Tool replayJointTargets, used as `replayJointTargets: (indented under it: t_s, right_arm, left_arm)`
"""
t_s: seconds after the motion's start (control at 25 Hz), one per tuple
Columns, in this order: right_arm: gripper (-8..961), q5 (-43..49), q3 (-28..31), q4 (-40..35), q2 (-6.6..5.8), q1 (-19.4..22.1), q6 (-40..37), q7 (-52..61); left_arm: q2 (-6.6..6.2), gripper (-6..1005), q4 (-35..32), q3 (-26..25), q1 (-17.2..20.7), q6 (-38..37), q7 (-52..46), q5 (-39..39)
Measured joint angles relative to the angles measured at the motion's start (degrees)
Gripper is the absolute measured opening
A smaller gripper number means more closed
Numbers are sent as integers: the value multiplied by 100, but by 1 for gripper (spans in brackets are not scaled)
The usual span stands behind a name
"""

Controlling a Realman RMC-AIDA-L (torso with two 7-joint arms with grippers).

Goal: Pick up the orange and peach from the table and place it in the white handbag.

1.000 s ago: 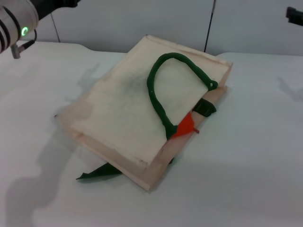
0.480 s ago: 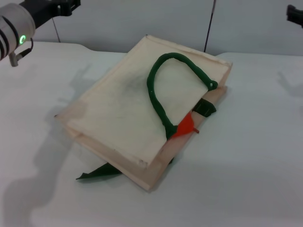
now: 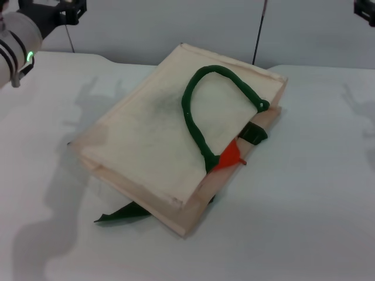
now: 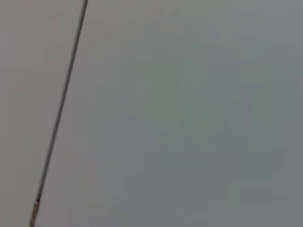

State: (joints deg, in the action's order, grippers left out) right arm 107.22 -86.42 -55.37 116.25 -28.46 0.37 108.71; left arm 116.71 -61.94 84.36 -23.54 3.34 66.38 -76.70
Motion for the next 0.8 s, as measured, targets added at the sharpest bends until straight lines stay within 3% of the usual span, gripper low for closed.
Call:
replayJointTargets:
  t_s: [0.28, 0.44, 0.8]
  right_arm:
    - [864, -10, -657, -187, 2, 408, 797, 116]
    - [863, -10, -1305, -394, -7, 763, 1394, 319]
    - [863, -6, -1598, -688, -19, 1159, 1637, 398]
  left_arm:
    - [-17, 550, 131, 497, 164, -849, 3, -10]
    - [-18, 544, 200, 552, 251, -921, -1, 29]
    - [-2, 476, 137, 647, 481, -880, -38, -35]
